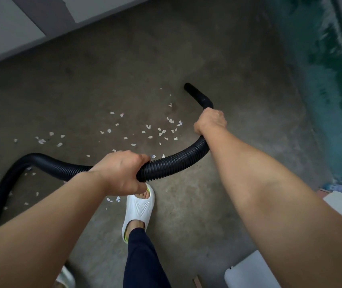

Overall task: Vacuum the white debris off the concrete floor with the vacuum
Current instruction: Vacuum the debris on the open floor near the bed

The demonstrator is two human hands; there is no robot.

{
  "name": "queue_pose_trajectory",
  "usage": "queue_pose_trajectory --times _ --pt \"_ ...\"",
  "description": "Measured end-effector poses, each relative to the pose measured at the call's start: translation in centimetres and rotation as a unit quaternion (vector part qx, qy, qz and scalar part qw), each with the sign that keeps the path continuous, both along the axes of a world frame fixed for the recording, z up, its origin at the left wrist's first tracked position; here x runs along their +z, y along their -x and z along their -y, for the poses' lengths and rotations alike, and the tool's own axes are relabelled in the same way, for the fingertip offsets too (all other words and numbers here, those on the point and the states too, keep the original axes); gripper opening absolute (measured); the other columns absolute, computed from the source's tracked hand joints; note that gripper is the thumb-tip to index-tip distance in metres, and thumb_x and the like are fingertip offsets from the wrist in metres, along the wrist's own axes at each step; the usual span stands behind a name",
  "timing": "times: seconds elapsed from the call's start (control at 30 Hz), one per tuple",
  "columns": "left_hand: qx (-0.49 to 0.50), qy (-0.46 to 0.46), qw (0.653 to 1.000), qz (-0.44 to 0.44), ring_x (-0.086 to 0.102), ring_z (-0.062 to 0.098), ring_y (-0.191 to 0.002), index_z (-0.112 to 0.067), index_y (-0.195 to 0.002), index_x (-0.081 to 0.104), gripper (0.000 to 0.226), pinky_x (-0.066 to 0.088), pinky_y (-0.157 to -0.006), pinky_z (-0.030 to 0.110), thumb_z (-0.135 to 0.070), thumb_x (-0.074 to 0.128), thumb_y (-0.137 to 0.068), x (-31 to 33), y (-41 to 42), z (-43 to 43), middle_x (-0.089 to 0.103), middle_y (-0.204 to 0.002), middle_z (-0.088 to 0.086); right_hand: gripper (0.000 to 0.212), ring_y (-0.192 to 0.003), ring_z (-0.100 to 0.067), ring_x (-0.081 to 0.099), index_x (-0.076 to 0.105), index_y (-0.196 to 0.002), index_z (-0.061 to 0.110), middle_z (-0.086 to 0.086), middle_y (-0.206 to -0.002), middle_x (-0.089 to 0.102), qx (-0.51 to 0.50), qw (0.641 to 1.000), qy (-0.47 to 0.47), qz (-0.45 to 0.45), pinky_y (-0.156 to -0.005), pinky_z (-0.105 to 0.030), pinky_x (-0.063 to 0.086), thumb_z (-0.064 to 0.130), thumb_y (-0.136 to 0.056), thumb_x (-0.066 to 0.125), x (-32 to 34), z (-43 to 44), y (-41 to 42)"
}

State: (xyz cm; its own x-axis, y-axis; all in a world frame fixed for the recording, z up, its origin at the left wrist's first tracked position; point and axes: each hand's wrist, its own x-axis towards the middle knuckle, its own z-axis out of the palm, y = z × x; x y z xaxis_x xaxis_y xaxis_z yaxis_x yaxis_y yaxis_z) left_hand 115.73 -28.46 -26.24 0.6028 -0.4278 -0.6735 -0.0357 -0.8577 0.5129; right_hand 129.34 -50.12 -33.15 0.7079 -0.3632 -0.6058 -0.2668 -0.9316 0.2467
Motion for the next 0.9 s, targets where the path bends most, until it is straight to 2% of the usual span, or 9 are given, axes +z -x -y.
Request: queue_pose_trajectory --times 0.13,0.27,0.5,0.57,0.7,0.77,0.83,0.9 --pt "-0.028 0.008 0.999 -0.017 0.049 0.010 -0.058 -0.028 -0.077 0.045 0.025 0.031 -0.050 0.026 -0.043 0.061 -0.063 0.4 0.9 0.7 0.053 -0.066 -0.008 0.057 -0.116 -0.026 0.056 0.048 -0.137 0.007 -0.017 -0.128 0.052 -0.001 1.000 -0.005 -0.023 -0.091 -0.030 0.048 0.020 -0.084 0.065 0.4 1.4 2.0" --pt "-0.045 0.006 0.998 -0.033 0.048 0.008 -0.058 -0.029 -0.078 0.045 0.025 0.031 -0.050 0.023 -0.043 0.060 -0.064 0.7 2.0 0.7 0.054 -0.067 -0.008 0.058 -0.117 -0.027 0.056 0.043 -0.140 0.006 -0.018 -0.128 0.052 0.041 0.998 -0.016 -0.051 -0.091 -0.031 0.047 0.016 -0.086 0.062 1.0 1.6 4.0" --pt "-0.044 -0.002 0.999 -0.023 0.051 0.012 -0.061 -0.030 -0.078 0.046 0.027 0.033 -0.051 0.024 -0.044 0.059 -0.060 1.1 2.7 -0.3 0.055 -0.067 -0.008 0.067 -0.116 -0.027 0.055 0.040 -0.139 0.006 -0.019 -0.128 0.050 0.080 0.994 -0.035 -0.066 -0.090 -0.030 0.047 0.018 -0.081 0.070 1.5 -0.2 3.8" --pt "-0.029 -0.001 0.999 -0.016 0.049 0.011 -0.059 -0.030 -0.076 0.044 0.030 0.031 -0.049 0.023 -0.050 0.055 -0.056 1.0 2.4 -0.6 0.054 -0.065 -0.008 0.068 -0.119 -0.027 0.053 0.041 -0.139 0.005 -0.017 -0.128 0.050 0.085 0.994 -0.036 -0.051 -0.090 -0.031 0.048 0.017 -0.080 0.072 1.5 -0.8 2.8" --pt "0.011 0.007 1.000 0.003 0.046 0.008 -0.055 -0.028 -0.073 0.044 0.052 0.030 -0.048 0.025 -0.069 0.037 -0.041 0.9 2.2 -0.8 0.052 -0.062 -0.008 0.066 -0.121 -0.027 0.052 0.042 -0.139 0.003 -0.015 -0.128 0.052 0.102 0.994 -0.040 -0.020 -0.090 -0.032 0.048 0.018 -0.082 0.071 1.2 -2.2 1.0" --pt "0.017 0.006 1.000 0.000 0.046 0.007 -0.054 -0.029 -0.071 0.043 0.046 0.031 -0.049 0.026 -0.066 0.043 -0.045 0.8 2.5 -1.1 0.052 -0.061 -0.009 0.060 -0.120 -0.028 0.052 0.042 -0.138 0.002 -0.016 -0.129 0.052 0.120 0.992 -0.047 -0.018 -0.090 -0.032 0.048 0.018 -0.085 0.067 0.8 -3.1 0.9" --pt "0.011 0.002 1.000 -0.014 0.048 0.008 -0.056 -0.031 -0.071 0.042 0.031 0.033 -0.049 0.026 -0.053 0.057 -0.055 0.7 2.9 -1.4 0.053 -0.063 -0.008 0.057 -0.121 -0.028 0.051 0.043 -0.138 0.002 -0.016 -0.130 0.051 0.124 0.991 -0.052 -0.025 -0.090 -0.032 0.047 0.017 -0.088 0.063 0.5 -3.4 1.4" --pt "0.006 0.000 1.000 -0.024 0.052 0.011 -0.060 -0.031 -0.073 0.043 0.026 0.036 -0.051 0.026 -0.043 0.063 -0.061 0.7 3.4 -1.4 0.055 -0.065 -0.007 0.057 -0.120 -0.028 0.052 0.044 -0.138 0.002 -0.015 -0.129 0.051 0.115 0.992 -0.046 -0.035 -0.091 -0.032 0.048 0.014 -0.086 0.063 0.5 -2.8 2.3"
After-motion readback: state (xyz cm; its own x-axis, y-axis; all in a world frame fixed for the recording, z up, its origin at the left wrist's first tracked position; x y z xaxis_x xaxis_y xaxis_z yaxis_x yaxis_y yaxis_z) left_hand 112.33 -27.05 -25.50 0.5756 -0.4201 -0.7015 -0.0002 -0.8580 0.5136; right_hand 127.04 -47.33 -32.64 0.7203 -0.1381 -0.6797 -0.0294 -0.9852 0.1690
